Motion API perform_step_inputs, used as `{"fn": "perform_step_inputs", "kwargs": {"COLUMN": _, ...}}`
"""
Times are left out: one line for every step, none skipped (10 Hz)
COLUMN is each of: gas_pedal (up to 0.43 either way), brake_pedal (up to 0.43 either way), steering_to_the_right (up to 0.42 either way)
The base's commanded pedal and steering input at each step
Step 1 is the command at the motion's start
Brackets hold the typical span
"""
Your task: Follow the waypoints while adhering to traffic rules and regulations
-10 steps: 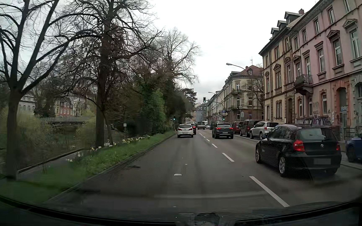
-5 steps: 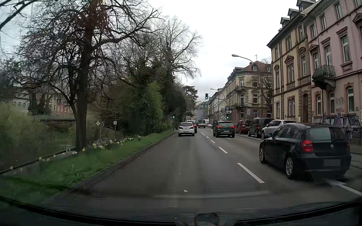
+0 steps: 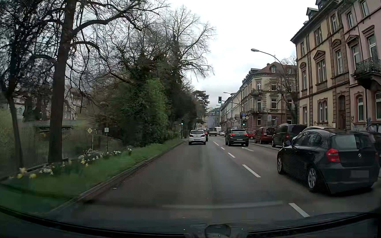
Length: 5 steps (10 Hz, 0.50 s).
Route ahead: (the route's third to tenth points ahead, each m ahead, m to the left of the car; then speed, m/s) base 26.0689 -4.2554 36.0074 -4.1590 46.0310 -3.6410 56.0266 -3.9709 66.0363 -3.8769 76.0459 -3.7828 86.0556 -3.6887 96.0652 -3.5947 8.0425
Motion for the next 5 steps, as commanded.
{"fn": "perform_step_inputs", "kwargs": {"gas_pedal": 0.098, "brake_pedal": 0.0, "steering_to_the_right": 0.004}}
{"fn": "perform_step_inputs", "kwargs": {"gas_pedal": 0.098, "brake_pedal": 0.0, "steering_to_the_right": 0.005}}
{"fn": "perform_step_inputs", "kwargs": {"gas_pedal": 0.098, "brake_pedal": 0.0, "steering_to_the_right": 0.004}}
{"fn": "perform_step_inputs", "kwargs": {"gas_pedal": 0.098, "brake_pedal": 0.0, "steering_to_the_right": 0.005}}
{"fn": "perform_step_inputs", "kwargs": {"gas_pedal": 0.098, "brake_pedal": 0.0, "steering_to_the_right": 0.005}}
